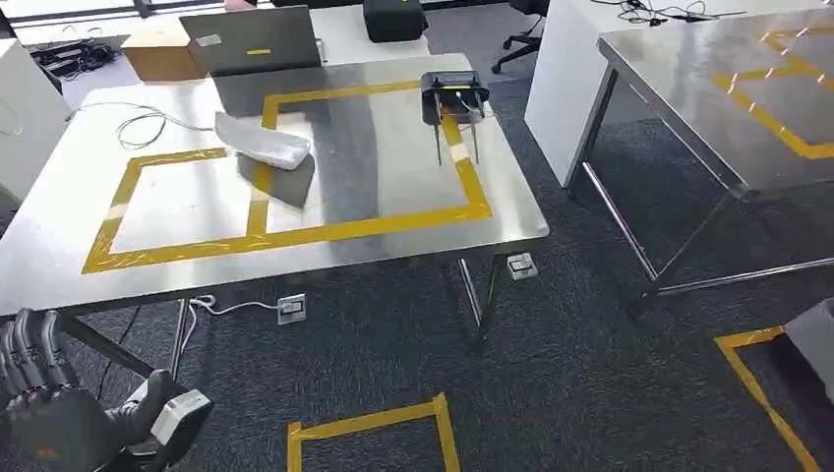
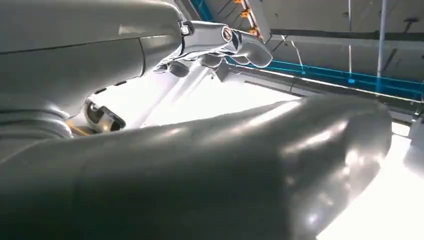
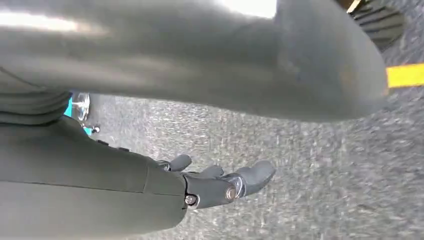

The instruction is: Take the parts from the cabinet and place them on the table.

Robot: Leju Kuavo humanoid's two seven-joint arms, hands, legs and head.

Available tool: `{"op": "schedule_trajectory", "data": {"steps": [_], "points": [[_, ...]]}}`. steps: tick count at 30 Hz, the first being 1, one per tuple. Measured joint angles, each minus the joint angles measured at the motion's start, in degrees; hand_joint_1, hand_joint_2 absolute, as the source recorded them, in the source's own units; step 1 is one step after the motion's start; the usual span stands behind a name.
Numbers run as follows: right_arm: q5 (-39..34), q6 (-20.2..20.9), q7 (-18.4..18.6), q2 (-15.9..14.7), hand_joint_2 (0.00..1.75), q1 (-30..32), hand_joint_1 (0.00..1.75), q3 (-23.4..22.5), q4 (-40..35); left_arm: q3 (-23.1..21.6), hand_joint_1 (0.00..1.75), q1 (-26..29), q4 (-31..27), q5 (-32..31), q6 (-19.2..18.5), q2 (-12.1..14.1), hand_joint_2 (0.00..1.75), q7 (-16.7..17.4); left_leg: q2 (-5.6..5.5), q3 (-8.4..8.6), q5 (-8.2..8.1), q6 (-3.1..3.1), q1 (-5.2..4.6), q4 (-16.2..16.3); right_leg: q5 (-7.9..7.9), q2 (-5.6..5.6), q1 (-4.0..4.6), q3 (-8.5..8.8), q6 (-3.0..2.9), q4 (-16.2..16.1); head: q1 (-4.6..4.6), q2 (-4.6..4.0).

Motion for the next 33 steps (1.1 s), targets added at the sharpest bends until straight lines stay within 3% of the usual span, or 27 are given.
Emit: {"op": "schedule_trajectory", "data": {"steps": [1, 2, 4, 5, 6, 7, 8, 9, 12, 13, 14, 15, 16, 17, 18, 19, 21, 22, 23, 24, 26, 27, 28, 29, 31, 32, 33], "points": [[0.1, 0.0, 0.0, 0.0, 0.0, 0.0, 0.0, 0.0, 0.0, 0.1, 0.0, -0.3, 1.1, 0.1, 0.0, 0.1, 0.0, 0.4, 0.01, -0.81, -2.22, -0.3, 0.16, 4.1, 0.68, -0.06, 0.0, -0.83, 0.08, 0.1, 0.02, 0.0], [0.1, 0.1, 0.0, 0.0, 0.0, -0.1, 0.0, 0.0, 0.0, 0.4, 0.0, -0.5, 2.4, 0.0, 0.0, 0.1, 0.0, 0.4, 0.01, -1.18, -2.93, -0.55, 0.29, 7.4, 1.39, -0.14, 0.0, -1.88, 0.18, 0.2, 0.02, 0.0], [0.2, 0.3, 0.5, 0.0, 0.0, -0.1, 0.0, 0.0, 0.0, 1.7, 0.0, -1.3, 6.0, -0.3, 0.0, 0.1, 0.0, 0.3, 0.02, 0.9, 0.58, -0.8, 0.58, 7.7, 2.68, -0.18, -0.12, -3.66, 0.54, 0.6, 0.0, 0.0], [0.4, 0.5, 1.0, 0.0, 0.0, -0.1, 0.0, 0.0, 0.0, 2.7, 0.0, -2.0, 8.6, 0.0, 0.0, 0.1, 0.0, 0.3, 0.02, 3.56, 3.06, -0.86, 0.7, 4.5, 3.27, -0.2, -0.21, -4.59, 0.79, 0.8, 0.02, 0.0], [0.5, 0.5, 1.3, 0.0, 0.0, -0.1, 0.0, 0.0, 0.0, 3.4, 0.0, -2.9, 11.2, 0.8, 0.0, 0.1, 0.0, 0.2, 0.02, 6.94, 4.24, -0.84, 0.79, -0.1, 3.76, -0.2, -0.33, -5.39, 1.09, 1.1, 0.02, 0.0], [0.5, 0.7, 1.7, 0.0, 0.0, -0.3, 0.0, 0.0, 0.0, 4.1, 0.0, -4.0, 14.7, 2.6, 0.0, 0.1, 0.0, -0.1, -0.11, 10.53, 2.17, -0.8, 0.85, -5.9, 4.24, -0.21, -0.37, -5.87, 1.48, 1.4, 0.02, 0.0], [0.5, 0.7, 1.8, 0.0, 0.0, -0.3, 0.0, 0.0, 0.0, 4.4, 0.0, -5.1, 18.1, 5.3, -0.2, 0.1, 0.0, -0.6, -0.29, 13.14, 0.53, -0.15, 0.25, -9.9, 4.76, -0.07, -0.21, -6.25, 1.93, 1.6, 0.09, 0.0], [0.6, 0.7, 1.8, 0.0, 0.0, -0.3, 0.0, 0.0, 0.0, 4.9, 0.0, -5.9, 21.6, 8.5, -0.6, 0.2, 0.0, -1.1, -0.27, 12.01, 0.82, 0.53, 0.18, -9.5, 5.28, -0.14, -0.23, -6.05, 2.29, 1.2, 0.31, 0.0], [0.7, 0.6, 2.0, 0.0, 0.0, -0.3, 0.0, 0.0, 0.0, 6.1, 0.0, -8.8, 35.6, 15.4, -2.0, 0.7, 0.0, 0.5, -0.05, 11.33, 2.27, 2.43, 0.06, -9.9, 6.84, 0.02, -0.59, -6.36, 3.62, 0.7, 0.06, 0.0], [0.9, 0.6, 2.4, 0.0, 0.0, -0.3, 0.0, 0.0, 0.0, 6.3, 0.0, -9.2, 39.0, 15.5, -2.7, 1.0, 0.0, 1.6, 0.42, 10.72, 2.9, 3.0, 0.14, -9.9, 4.61, 0.23, -0.76, -6.94, 3.82, 1.8, 0.15, 0.0], [1.2, 0.6, 2.9, -0.1, 0.0, -0.3, 0.0, 0.0, 0.0, 6.6, 0.0, -9.9, 43.2, 16.1, -4.4, 1.2, 0.0, 4.1, 0.42, 9.84, 3.54, 3.49, 0.14, -9.9, 0.73, 0.26, -0.75, -7.83, 4.0, 4.5, 0.15, 0.0], [1.3, 0.7, 3.2, -0.1, 0.0, -0.3, 0.0, 0.0, 0.0, 7.0, 0.0, -10.2, 47.2, 17.1, -6.8, 1.4, 0.0, 7.3, 0.4, 8.91, 4.26, 3.59, 0.05, -9.8, -3.36, 0.31, -0.7, -9.01, 4.19, 9.0, 0.18, 0.0], [1.2, 0.8, 3.3, -0.1, 0.0, -0.3, 0.0, 0.0, 0.0, 7.5, 0.0, -9.8, 50.2, 18.1, -8.6, 1.6, 0.0, 9.5, 0.51, 8.12, 4.95, 3.68, -0.11, -9.8, -6.24, 0.34, -0.66, -10.07, 4.33, 13.6, 0.15, 0.0], [1.2, 0.9, 3.2, -0.2, 0.0, -0.3, 0.0, 0.0, 0.0, 8.2, 0.0, -9.2, 52.8, 19.7, -10.6, 1.9, 0.0, 11.9, 0.69, 7.44, 5.57, 3.69, -0.26, -9.6, -7.34, 0.32, -0.59, -10.56, 4.34, 17.2, 0.15, 0.0], [1.2, 1.1, 2.8, -0.4, 0.0, -0.3, 0.0, 0.0, 0.0, 9.4, 0.0, -8.8, 55.6, 22.4, -13.1, 2.3, 0.0, 15.9, 0.84, 6.52, 6.19, 3.67, -0.37, -9.4, -6.49, 0.33, -0.51, -10.19, 4.22, 18.9, 0.15, 0.0], [1.2, 1.1, 2.4, -0.6, 0.0, -0.3, 0.0, 0.0, 0.0, 10.9, 0.0, -8.3, 57.8, 24.7, -14.9, 2.4, 0.0, 19.1, 0.96, 5.57, 6.63, 3.58, -0.48, -9.1, -4.52, 0.34, -0.37, -8.82, 4.01, 18.3, 0.17, 0.0], [1.2, 1.3, 2.1, -0.7, 0.0, -0.3, 0.0, 0.0, 0.0, 14.3, 0.0, -6.8, 61.4, 29.2, -17.4, 2.7, 0.0, 24.6, 1.16, 3.85, 7.41, 3.37, -0.6, -8.4, -0.92, 0.45, 0.06, -2.31, 3.17, 10.4, 0.53, 0.0], [1.3, 1.3, 2.2, -1.1, 0.0, -0.3, 0.0, 0.0, 0.0, 15.8, 0.0, -6.5, 62.5, 31.4, -18.3, 2.7, 0.0, 28.9, 1.17, 3.33, 7.87, 3.32, -0.53, -8.1, -1.48, 0.69, 0.36, 1.43, 2.52, 5.0, 0.72, 0.0], [1.3, 1.1, 2.4, -1.3, 0.0, -0.4, 0.0, 0.0, 0.0, 17.7, 0.0, -6.4, 63.5, 33.6, -18.6, 2.5, 0.0, 33.5, 1.14, 2.8, 8.35, 3.04, -0.75, -8.0, -3.83, 0.84, 0.56, 3.89, 1.87, 0.6, 0.72, 0.0], [1.2, 1.0, 2.7, -1.3, 0.0, -0.4, 0.0, 0.0, 0.0, 19.6, 0.0, -6.0, 64.5, 34.1, -19.1, 2.6, 0.0, 35.9, 1.06, 2.89, 8.9, 2.58, -0.55, -8.3, -3.29, 0.7, 0.72, 3.57, 2.01, 0.5, 0.74, 0.0], [1.2, 0.8, 3.1, -1.4, 0.0, -0.4, 0.0, 0.0, 0.0, 21.9, 0.0, -5.5, 65.8, 33.5, -20.6, 2.7, 0.0, 35.9, 0.82, 2.82, 10.12, 1.96, -0.26, -9.0, -2.8, 0.68, 1.01, 2.93, 1.24, 0.0, 1.2, 0.0], [1.2, 0.8, 3.3, -1.4, 0.0, -0.4, 0.0, 0.0, 0.0, 22.2, 0.0, -5.2, 66.1, 32.9, -21.2, 2.8, 0.0, 35.5, 0.62, 2.7, 10.8, 1.49, -0.49, -9.4, -1.84, 0.59, 0.63, 2.72, 0.73, -0.8, 1.29, 0.0], [1.3, 0.7, 3.4, -1.4, 0.0, -0.6, 0.0, 0.0, 0.0, 22.4, 0.0, -5.0, 66.7, 32.0, -21.8, 3.1, 0.0, 35.0, 0.28, 2.47, 9.64, 1.26, -0.3, -8.8, -0.95, 0.1, 0.28, 2.42, 0.41, -1.2, 1.27, 0.0], [1.4, 0.6, 3.9, -1.4, 0.0, -0.7, 0.0, 0.0, 0.0, 22.5, 0.0, -5.0, 67.2, 31.3, -22.5, 3.0, 0.0, 34.9, 0.1, 1.58, 6.28, 0.92, -0.28, -7.1, -0.22, 0.12, 0.2, 1.71, -0.14, -1.3, 1.22, 0.0], [1.9, 0.5, 5.4, -1.4, 0.0, -0.7, 0.0, 0.1, 0.0, 22.5, 0.0, -5.0, 67.9, 30.3, -24.4, 3.0, 0.0, 34.4, 0.09, 0.07, -1.01, 0.18, 0.23, 1.0, 1.19, 0.08, 0.17, -0.01, -0.12, -1.3, 1.24, 0.0], [2.1, 0.5, 6.1, -1.4, 0.0, -0.7, 0.0, 0.1, 0.0, 22.5, 0.0, -5.0, 68.2, 29.9, -25.2, 3.0, 0.0, 34.3, 0.09, -0.5, -2.71, -0.11, 0.33, 4.9, 1.83, 0.02, 0.16, -0.84, 0.0, -1.2, 1.25, 0.0], [2.3, 0.5, 6.7, -1.4, 0.0, -0.6, 0.0, 0.1, 0.0, 22.5, 0.0, -5.0, 68.4, 29.4, -26.0, 3.0, 0.0, 34.1, 0.09, -0.39, -2.46, -0.34, 0.46, 7.6, 2.47, -0.04, 0.06, -1.77, 0.16, -1.0, 1.25, 0.0]]}}
